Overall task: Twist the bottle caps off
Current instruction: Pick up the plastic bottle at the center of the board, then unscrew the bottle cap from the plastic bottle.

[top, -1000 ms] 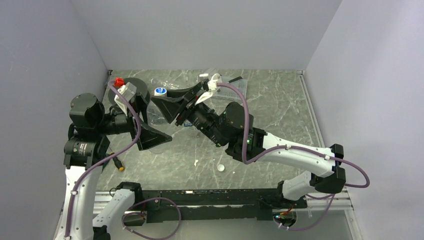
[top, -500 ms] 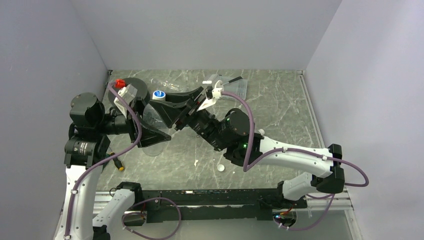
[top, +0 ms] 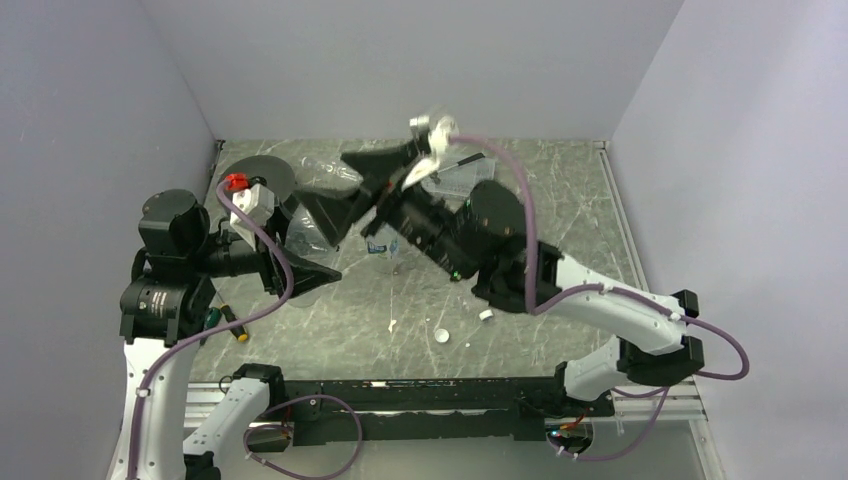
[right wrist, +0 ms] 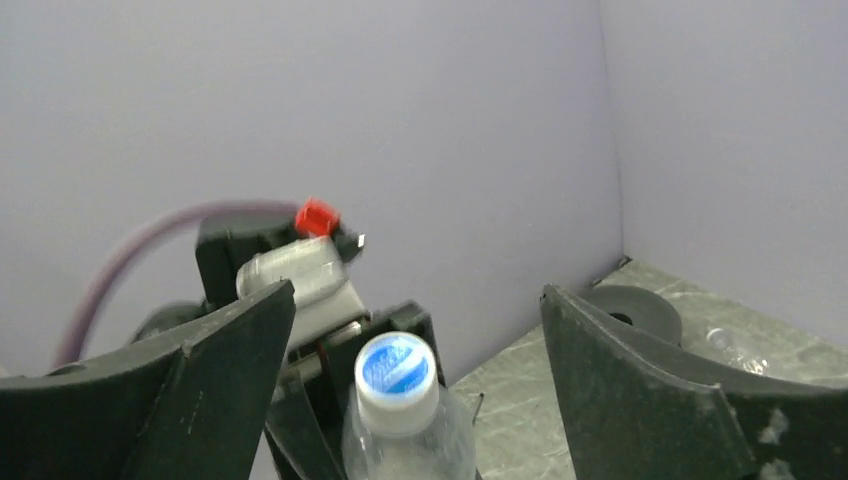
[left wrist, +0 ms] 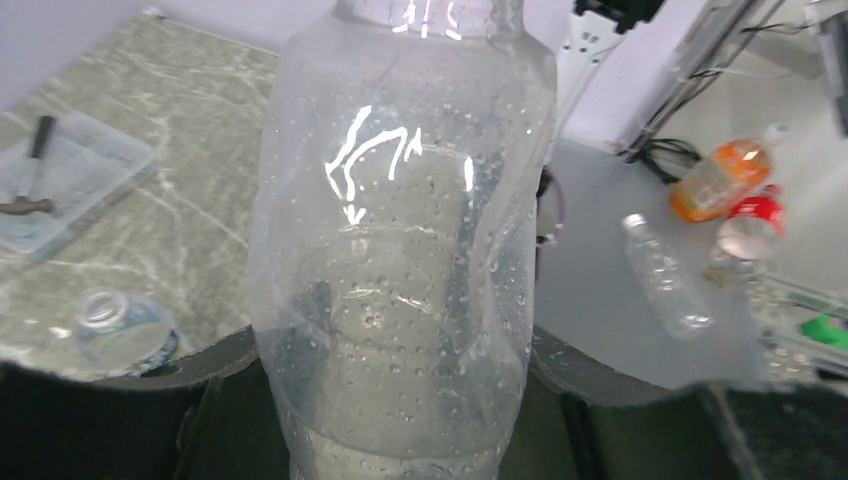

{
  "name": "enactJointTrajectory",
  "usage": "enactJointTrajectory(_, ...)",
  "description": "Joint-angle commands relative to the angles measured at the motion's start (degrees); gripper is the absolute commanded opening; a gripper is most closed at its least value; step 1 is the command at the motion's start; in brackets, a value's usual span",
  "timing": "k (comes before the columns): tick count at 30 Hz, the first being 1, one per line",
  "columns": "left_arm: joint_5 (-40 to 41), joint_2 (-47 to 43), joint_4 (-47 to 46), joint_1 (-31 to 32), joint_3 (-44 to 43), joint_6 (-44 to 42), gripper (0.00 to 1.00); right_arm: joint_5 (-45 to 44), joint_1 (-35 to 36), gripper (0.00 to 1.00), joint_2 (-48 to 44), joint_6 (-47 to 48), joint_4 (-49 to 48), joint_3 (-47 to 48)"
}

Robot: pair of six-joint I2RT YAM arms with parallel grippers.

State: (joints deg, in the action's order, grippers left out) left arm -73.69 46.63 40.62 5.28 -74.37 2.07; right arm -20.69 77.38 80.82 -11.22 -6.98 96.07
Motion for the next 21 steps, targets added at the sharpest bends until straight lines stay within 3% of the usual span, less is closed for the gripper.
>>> enactJointTrajectory(1, 6.13, -2.85, 2.21, -0.1, -0.63, -12.45, 0.13, -1.19, -2.72, 0.97, 6.61, -4.27, 25.21, 21.57)
enactJointTrajectory(5, 12.45, -5.72, -3.32, -0.09, 1.59, -13.71, 0.09, 1.45, -4.35, 0.95, 11.49, -6.01, 33.47, 29.53)
enactJointTrajectory(21, 19.44, -3.78, -5.15, -0.09, 2.45, -10.34, 0.01, 8.05, -4.61, 0.81, 10.48, -6.05, 24.48, 22.49)
